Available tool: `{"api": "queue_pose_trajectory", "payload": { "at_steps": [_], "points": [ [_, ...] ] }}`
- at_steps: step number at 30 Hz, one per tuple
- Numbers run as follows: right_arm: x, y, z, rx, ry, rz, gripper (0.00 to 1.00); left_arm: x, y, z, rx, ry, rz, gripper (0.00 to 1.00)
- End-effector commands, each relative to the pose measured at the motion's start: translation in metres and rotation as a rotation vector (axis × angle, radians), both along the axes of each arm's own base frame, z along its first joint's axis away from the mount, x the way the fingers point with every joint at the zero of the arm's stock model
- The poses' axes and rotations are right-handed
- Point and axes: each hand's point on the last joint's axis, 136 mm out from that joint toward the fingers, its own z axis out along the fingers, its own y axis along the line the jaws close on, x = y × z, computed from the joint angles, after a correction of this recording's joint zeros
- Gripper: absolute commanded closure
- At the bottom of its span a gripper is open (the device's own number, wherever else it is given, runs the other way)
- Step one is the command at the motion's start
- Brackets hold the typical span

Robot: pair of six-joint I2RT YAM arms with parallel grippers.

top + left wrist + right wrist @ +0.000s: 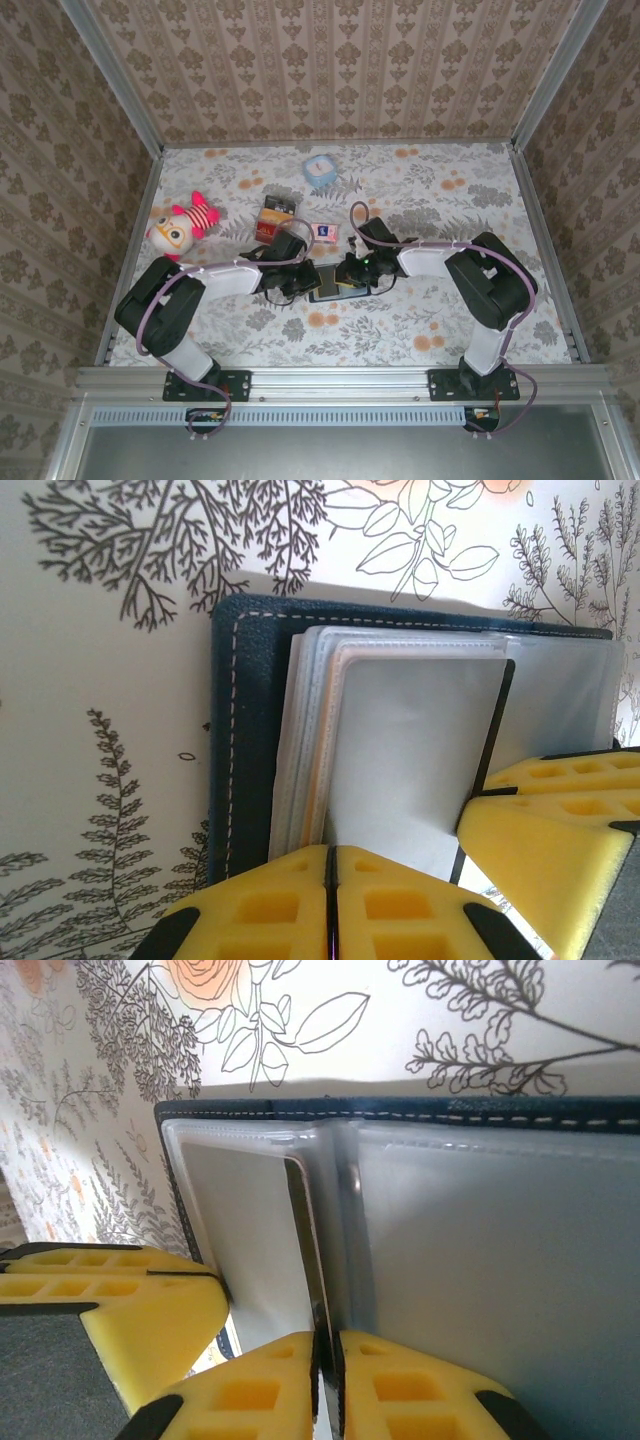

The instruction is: Take the credit cards out of the card holder

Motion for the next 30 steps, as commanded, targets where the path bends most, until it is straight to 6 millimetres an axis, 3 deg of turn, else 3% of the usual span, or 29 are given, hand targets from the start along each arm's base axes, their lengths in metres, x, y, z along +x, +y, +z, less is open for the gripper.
{"api": "queue_pose_trajectory", "payload": {
  "at_steps": [1, 22, 30],
  "points": [
    [0.000, 0.004, 0.008, 0.064, -0.001, -0.003, 0.88, -0.014, 0.019, -0.024, 0.083, 0.070, 0.019, 0.91],
    [-0.005, -0.015, 0.004, -0.036, -0.015, 0.020, 0.92, -0.009, 0.027, -0.011, 0.086, 0.049, 0.032, 0.92],
    [-0.006, -0.012, 0.001, -0.030, -0.006, 0.032, 0.92, 0.001, 0.010, 0.013, 0.003, -0.014, -0.002, 0.91]
  ]
}}
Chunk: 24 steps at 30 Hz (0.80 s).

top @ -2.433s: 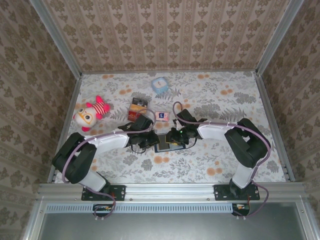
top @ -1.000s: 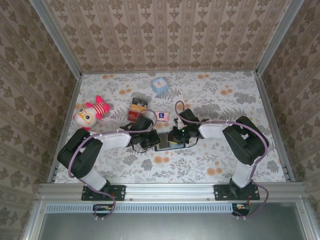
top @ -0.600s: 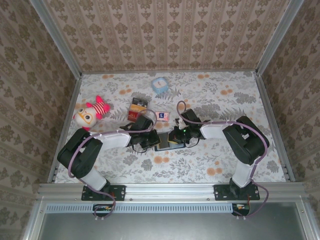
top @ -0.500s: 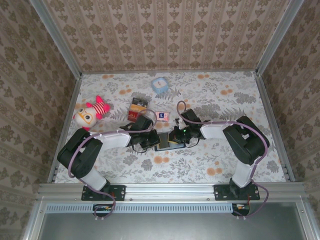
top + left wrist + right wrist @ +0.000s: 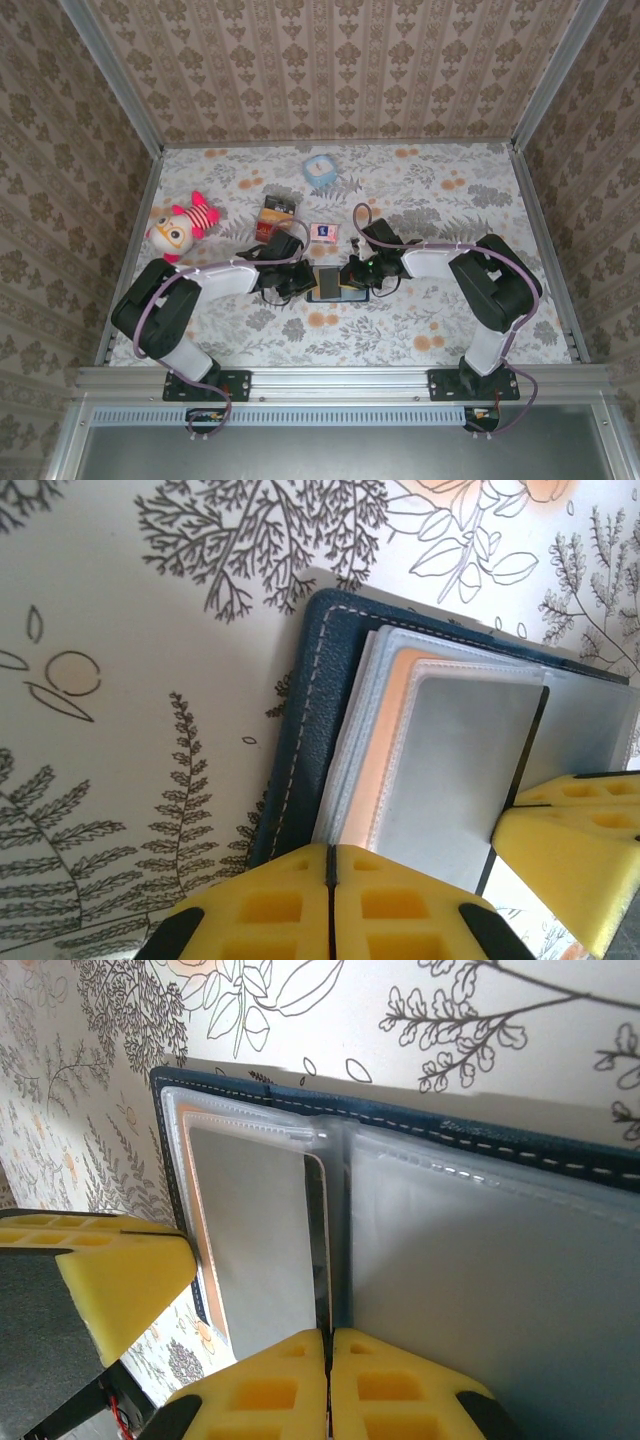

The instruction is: Take the credit cards out of the card holder

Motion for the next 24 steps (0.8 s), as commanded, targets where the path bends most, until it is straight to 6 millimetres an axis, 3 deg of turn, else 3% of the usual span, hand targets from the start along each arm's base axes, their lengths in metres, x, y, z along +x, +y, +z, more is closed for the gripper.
{"api": "queue_pose_trajectory", "payload": {
  "at_steps": [1, 13, 24],
  "points": [
    [0.000, -0.002, 0.001, -0.016, -0.001, 0.009, 0.92, 0.004, -0.004, 0.014, -0.029, -0.040, -0.033, 0.91],
    [0.001, 0.003, -0.001, -0.003, 0.013, 0.016, 0.91, 0.012, -0.018, 0.008, -0.043, -0.026, -0.068, 0.92],
    [0.001, 0.002, 0.001, -0.008, 0.000, 0.019, 0.85, 0.001, 0.002, -0.014, 0.062, 0.024, -0.047, 0.93]
  ]
}}
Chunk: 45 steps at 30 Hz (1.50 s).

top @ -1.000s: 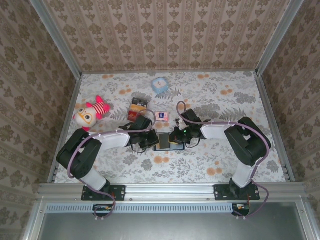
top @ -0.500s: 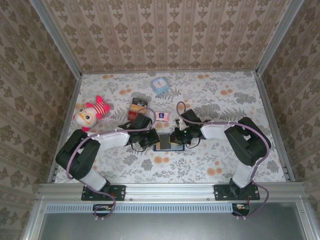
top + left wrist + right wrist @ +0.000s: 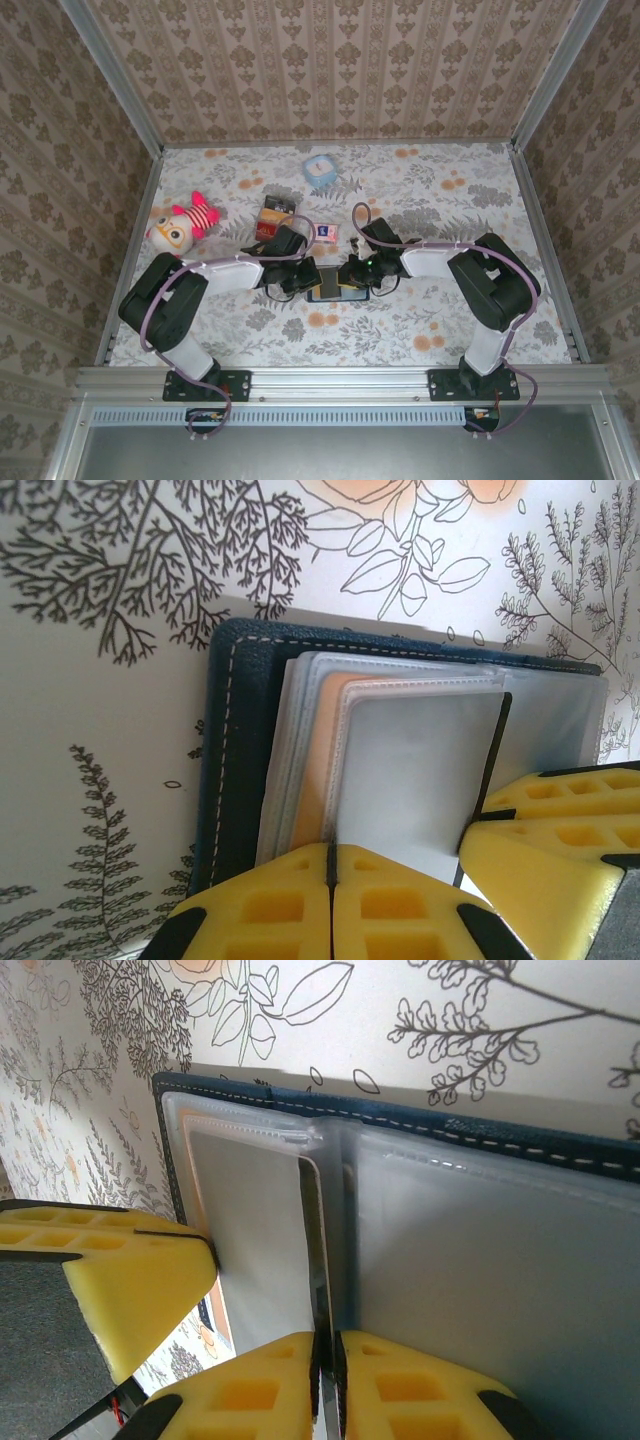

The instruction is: Take the credit cards out of the card holder

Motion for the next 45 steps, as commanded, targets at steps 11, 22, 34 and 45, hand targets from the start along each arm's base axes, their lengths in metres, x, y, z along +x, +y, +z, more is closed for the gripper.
{"api": "queue_pose_trajectory", "payload": {
  "at_steps": [11, 22, 34, 45],
  "points": [
    [-0.002, -0.002, 0.002, -0.013, -0.009, 0.019, 0.90, -0.008, 0.024, -0.018, 0.126, 0.037, 0.013, 0.98],
    [-0.002, -0.004, 0.005, -0.020, -0.016, 0.019, 0.99, -0.008, 0.023, -0.014, 0.109, 0.028, 0.004, 0.93],
    [-0.005, -0.009, 0.006, -0.040, -0.026, 0.034, 1.00, -0.005, 0.022, -0.005, 0.092, 0.007, -0.012, 0.90],
    [-0.001, -0.003, 0.003, -0.013, -0.007, 0.033, 0.76, 0.013, -0.001, 0.043, 0.007, -0.117, -0.102, 0.89]
  ]
}}
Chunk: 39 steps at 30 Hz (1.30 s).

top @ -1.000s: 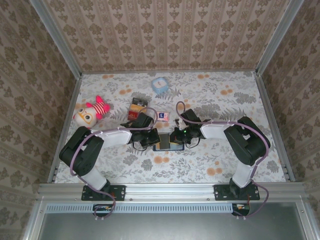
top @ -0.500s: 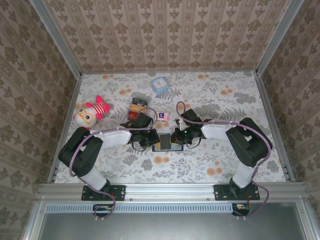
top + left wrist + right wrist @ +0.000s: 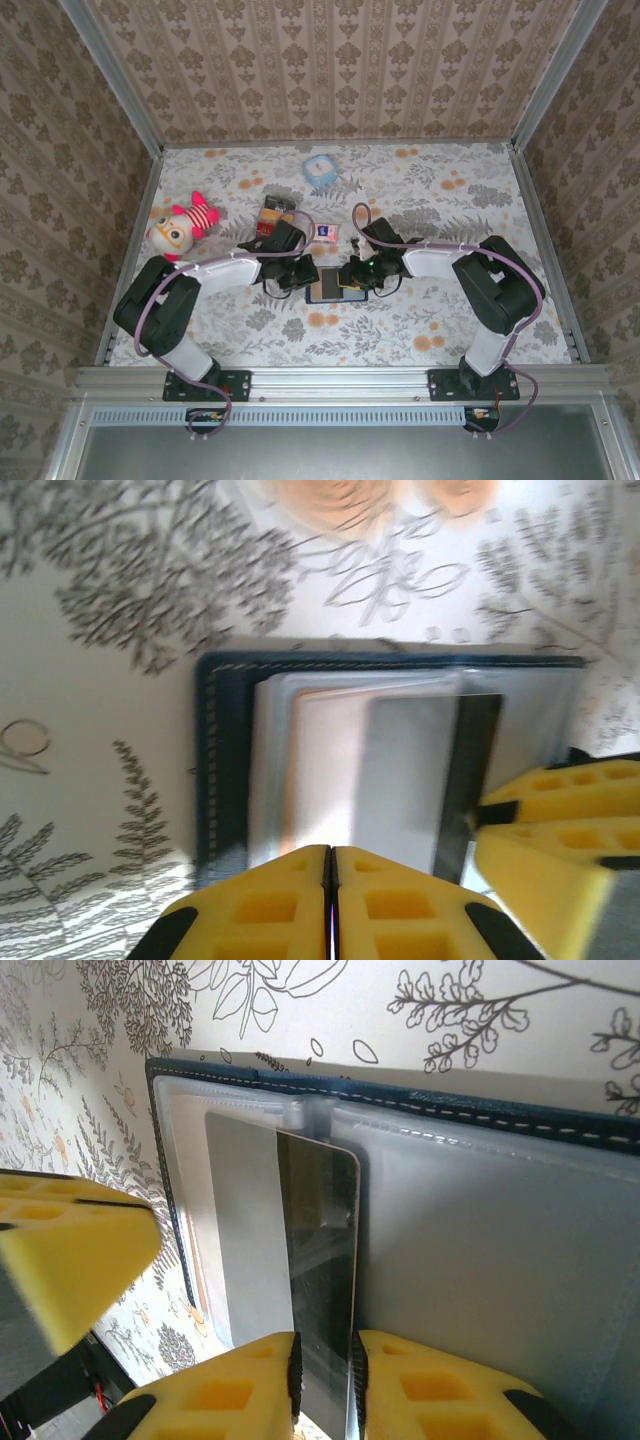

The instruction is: Take the credit cards out of the card holder

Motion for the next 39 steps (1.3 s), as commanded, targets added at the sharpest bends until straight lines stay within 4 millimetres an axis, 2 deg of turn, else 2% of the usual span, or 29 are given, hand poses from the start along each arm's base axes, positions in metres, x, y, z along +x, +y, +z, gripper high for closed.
{"api": "queue_pose_trajectory", "payload": {
  "at_steps": [1, 8, 13, 24, 29, 34, 39],
  "points": [
    [0.005, 0.003, -0.001, 0.014, 0.007, 0.003, 0.75, 0.007, -0.007, 0.024, -0.031, -0.060, -0.050, 0.89],
    [0.007, 0.004, -0.005, 0.010, 0.018, 0.001, 0.73, 0.005, -0.013, -0.001, -0.028, 0.010, -0.050, 0.91],
    [0.007, 0.004, -0.006, 0.005, 0.023, -0.001, 0.74, 0.004, -0.014, -0.009, -0.022, 0.031, -0.054, 0.92],
    [0.006, 0.003, -0.017, -0.007, 0.049, -0.019, 0.76, -0.015, 0.012, -0.040, 0.120, 0.095, -0.045, 0.93],
    [0.008, 0.006, -0.014, 0.018, 0.042, -0.021, 0.81, -0.020, 0.017, -0.048, 0.143, 0.109, -0.042, 0.93],
    [0.011, 0.001, -0.005, 0.021, 0.002, -0.043, 0.92, -0.020, 0.018, -0.047, 0.146, 0.103, -0.035, 0.92],
    [0.011, -0.015, 0.007, 0.010, -0.033, -0.075, 0.98, -0.017, 0.017, -0.043, 0.144, 0.092, -0.032, 0.80]
  ]
}}
